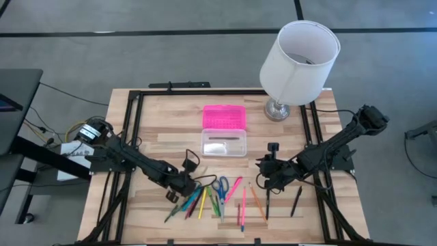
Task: Pick & place school supplies into a supply box
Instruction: Put the yellow pencil into the supply box
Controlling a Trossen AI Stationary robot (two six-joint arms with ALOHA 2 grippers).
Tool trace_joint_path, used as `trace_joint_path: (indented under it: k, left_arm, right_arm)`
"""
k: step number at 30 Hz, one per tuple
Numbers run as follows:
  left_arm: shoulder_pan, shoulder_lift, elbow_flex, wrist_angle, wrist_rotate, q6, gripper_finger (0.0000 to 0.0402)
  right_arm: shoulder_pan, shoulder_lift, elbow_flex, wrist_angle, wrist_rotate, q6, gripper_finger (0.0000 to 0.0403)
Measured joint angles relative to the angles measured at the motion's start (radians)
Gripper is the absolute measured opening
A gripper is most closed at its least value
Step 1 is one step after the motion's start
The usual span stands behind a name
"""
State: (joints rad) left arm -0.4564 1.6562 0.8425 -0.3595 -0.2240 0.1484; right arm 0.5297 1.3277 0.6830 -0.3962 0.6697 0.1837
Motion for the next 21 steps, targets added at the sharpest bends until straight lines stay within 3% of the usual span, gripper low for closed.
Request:
trace_joint_path:
  k: [14,21]
  left_arm:
    - [0.007,0.001,0.0,0.161,-0.017,0.096,0.0052]
    - [0.079,0.102,0.0,0.258,-0.016,0.193,0.0055]
  right_arm:
    - [0.0,0.0,0.0,0.001,0.0,0.0,0.007]
    - [0.0,0.0,0.0,0.008,-0.002,-0.001,0.007]
